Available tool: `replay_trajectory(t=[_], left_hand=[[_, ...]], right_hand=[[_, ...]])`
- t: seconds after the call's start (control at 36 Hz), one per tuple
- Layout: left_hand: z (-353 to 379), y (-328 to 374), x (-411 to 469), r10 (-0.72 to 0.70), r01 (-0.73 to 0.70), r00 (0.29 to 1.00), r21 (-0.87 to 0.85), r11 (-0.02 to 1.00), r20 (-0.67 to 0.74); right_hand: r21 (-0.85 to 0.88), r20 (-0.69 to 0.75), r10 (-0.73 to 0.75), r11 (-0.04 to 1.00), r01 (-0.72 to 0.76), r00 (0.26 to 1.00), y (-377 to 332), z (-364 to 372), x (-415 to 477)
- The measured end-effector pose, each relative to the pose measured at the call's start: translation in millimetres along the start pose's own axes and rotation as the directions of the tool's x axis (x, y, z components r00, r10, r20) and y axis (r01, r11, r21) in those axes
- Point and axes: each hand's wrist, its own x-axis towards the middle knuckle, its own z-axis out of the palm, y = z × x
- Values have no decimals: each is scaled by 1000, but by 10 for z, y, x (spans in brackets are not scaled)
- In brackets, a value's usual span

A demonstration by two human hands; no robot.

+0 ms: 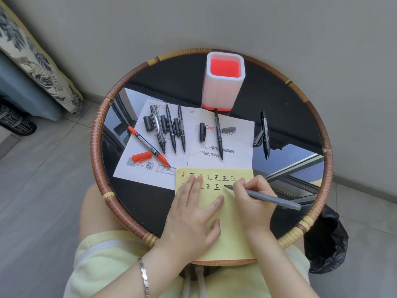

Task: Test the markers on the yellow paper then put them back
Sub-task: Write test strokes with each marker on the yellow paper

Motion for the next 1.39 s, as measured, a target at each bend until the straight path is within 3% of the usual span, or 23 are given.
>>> replay_trajectory(t=[1.39], left_hand=[[-32, 14, 3, -26, 25, 998, 13, 1000, 61]], right_hand=[[11, 18, -10, 1000, 9, 1000, -34, -8, 2]])
